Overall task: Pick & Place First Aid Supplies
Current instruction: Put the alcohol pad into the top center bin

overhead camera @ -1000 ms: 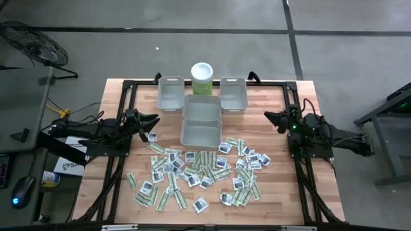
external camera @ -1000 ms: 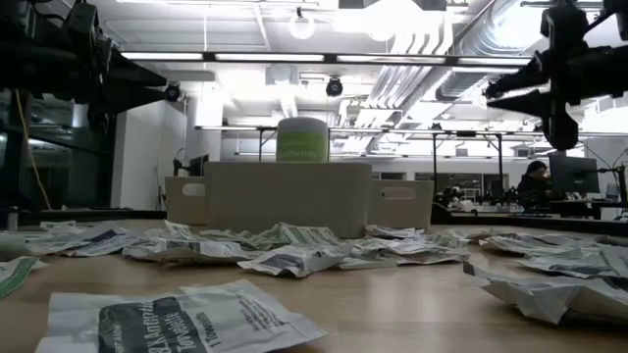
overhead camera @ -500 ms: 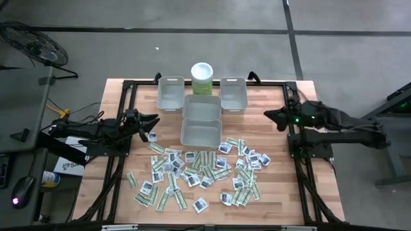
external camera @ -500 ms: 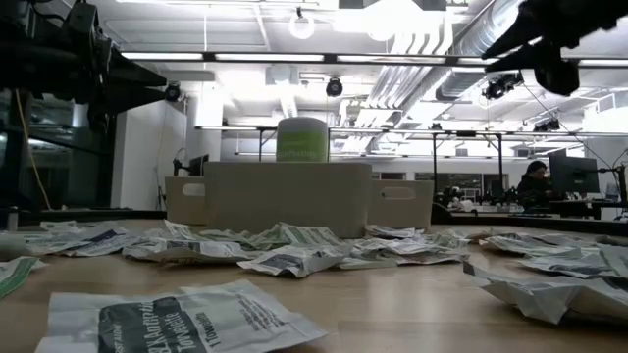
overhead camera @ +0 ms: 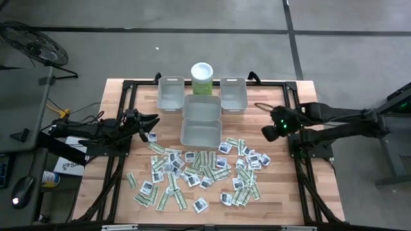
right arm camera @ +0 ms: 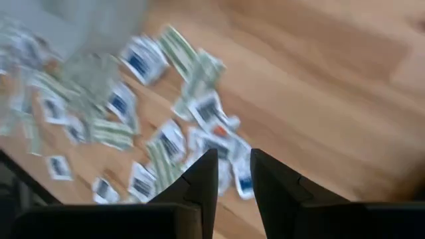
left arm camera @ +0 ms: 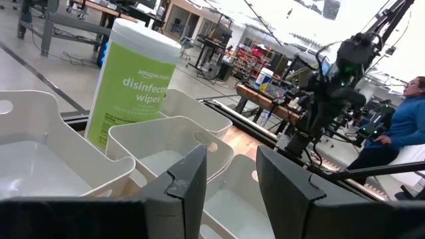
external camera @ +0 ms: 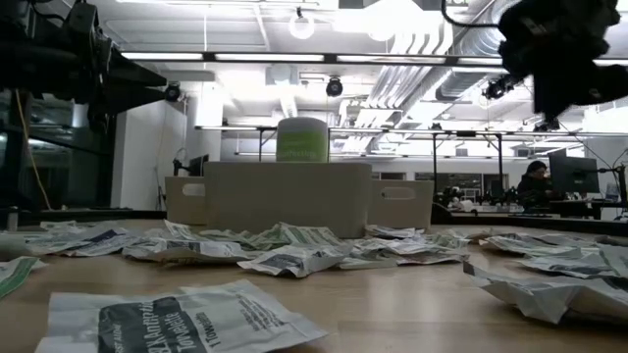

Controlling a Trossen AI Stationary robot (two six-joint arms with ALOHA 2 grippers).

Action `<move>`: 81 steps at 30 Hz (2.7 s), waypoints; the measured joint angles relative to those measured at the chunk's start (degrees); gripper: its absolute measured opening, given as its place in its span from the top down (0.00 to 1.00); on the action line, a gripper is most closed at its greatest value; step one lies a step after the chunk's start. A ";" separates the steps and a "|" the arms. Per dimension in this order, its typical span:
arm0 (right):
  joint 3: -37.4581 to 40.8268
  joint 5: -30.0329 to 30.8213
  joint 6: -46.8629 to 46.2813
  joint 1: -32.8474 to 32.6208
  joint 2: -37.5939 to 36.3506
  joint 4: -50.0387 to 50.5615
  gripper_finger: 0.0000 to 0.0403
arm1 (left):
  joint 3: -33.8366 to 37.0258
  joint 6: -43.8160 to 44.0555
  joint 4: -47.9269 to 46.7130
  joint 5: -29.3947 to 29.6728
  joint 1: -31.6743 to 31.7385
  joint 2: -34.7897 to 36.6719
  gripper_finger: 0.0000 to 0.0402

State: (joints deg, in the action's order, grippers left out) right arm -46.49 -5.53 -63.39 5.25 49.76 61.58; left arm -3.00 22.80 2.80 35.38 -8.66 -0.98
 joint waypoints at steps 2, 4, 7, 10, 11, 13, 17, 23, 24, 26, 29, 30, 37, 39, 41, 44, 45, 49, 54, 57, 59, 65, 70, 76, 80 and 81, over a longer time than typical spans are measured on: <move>0.48 -0.58 -2.81 -1.94 1.18 0.40 0.80 | 0.01 0.00 -0.01 0.00 0.01 0.00 0.67; 0.80 -1.14 -5.34 -4.04 2.26 1.07 0.80 | 0.01 -0.01 0.01 0.00 -0.01 0.01 0.67; 1.36 -1.70 -6.11 -7.55 3.49 0.18 0.80 | -0.01 -0.01 0.01 0.00 -0.01 0.01 0.67; 1.46 -2.34 -1.03 -11.43 5.71 -0.02 0.80 | 0.00 -0.01 0.00 0.00 -0.01 0.00 0.67; 1.46 -2.60 0.76 -12.73 6.48 -0.15 0.80 | 0.00 -0.01 0.01 -0.01 0.00 -0.01 0.67; 1.46 -2.64 4.52 -15.01 8.02 -0.25 0.80 | -0.01 0.00 0.01 0.00 0.00 0.01 0.67; 1.46 -1.09 5.96 -18.28 11.38 -2.03 0.80 | 0.01 -0.01 0.01 0.00 -0.01 0.01 0.67; 1.46 0.73 7.95 -22.26 16.80 -4.19 0.75 | -0.01 0.01 0.01 0.00 -0.01 -0.01 0.67; 1.46 0.72 7.94 -22.92 17.69 -4.39 0.72 | -0.01 -0.01 0.01 -0.02 -0.01 -0.01 0.67; 1.46 0.74 7.44 -24.24 19.34 -5.01 0.67 | -0.01 -0.01 0.01 0.00 0.01 0.01 0.67; 1.46 1.24 6.88 -26.04 21.64 -7.39 0.56 | 0.00 -0.01 0.01 0.00 0.00 0.01 0.67; 1.46 1.32 7.11 -26.60 22.32 -8.20 0.53 | 0.00 0.00 0.01 0.00 0.00 0.00 0.67; 1.48 6.53 7.97 -30.71 26.56 -9.59 0.42 | 0.01 0.00 0.01 0.00 0.00 0.00 0.67; 1.99 7.96 8.03 -31.93 27.15 -10.28 0.42 | -0.01 -0.01 0.01 0.00 -0.01 -0.01 0.67; 3.25 8.56 8.10 -33.24 27.18 -12.46 0.43 | 0.01 0.01 0.01 -0.01 0.00 0.00 0.67; 5.66 8.61 7.11 -35.68 27.18 -15.16 0.44 | 0.00 0.00 0.01 0.00 0.00 0.00 0.67; 6.56 8.59 6.59 -36.53 27.18 -15.77 0.45 | 0.00 -0.01 0.01 -0.01 -0.01 -0.01 0.67; 9.23 9.06 6.00 -39.35 27.18 -19.21 0.48 | -0.01 -0.01 0.01 0.00 0.01 -0.01 0.67; 10.02 11.41 8.74 -40.71 27.18 -19.91 0.52 | 0.00 -0.01 0.01 -0.01 -0.01 0.00 0.67; 10.02 13.44 9.79 -41.14 27.18 -19.46 0.54 | 0.00 -0.01 0.00 0.00 -0.01 -0.01 0.67; 10.02 14.70 9.88 -41.32 27.18 -18.97 0.56 | 0.01 -0.01 0.01 0.00 -0.01 -0.01 0.67; 11.13 15.66 9.92 -41.31 27.18 -19.63 0.60 | 0.00 0.00 0.01 -0.01 -0.01 -0.01 0.67; 14.55 11.73 10.81 -41.26 27.18 -25.04 0.64 | -0.01 -0.01 0.01 0.00 -0.01 0.01 0.67; 15.72 12.08 9.67 -41.26 27.01 -26.30 0.68 | -0.01 0.01 0.01 0.00 0.00 0.01 0.67; 15.79 12.57 9.59 -41.26 27.04 -26.21 0.73 | 0.00 0.00 0.01 0.00 0.00 -0.01 0.67; 15.79 12.58 9.57 -41.26 27.05 -26.27 0.75 | 0.01 0.00 0.01 -0.01 -0.01 -0.01 0.67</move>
State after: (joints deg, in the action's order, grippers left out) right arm -30.70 7.05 -53.82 -36.01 76.82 35.31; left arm -2.98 22.79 2.81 35.36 -8.67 -0.99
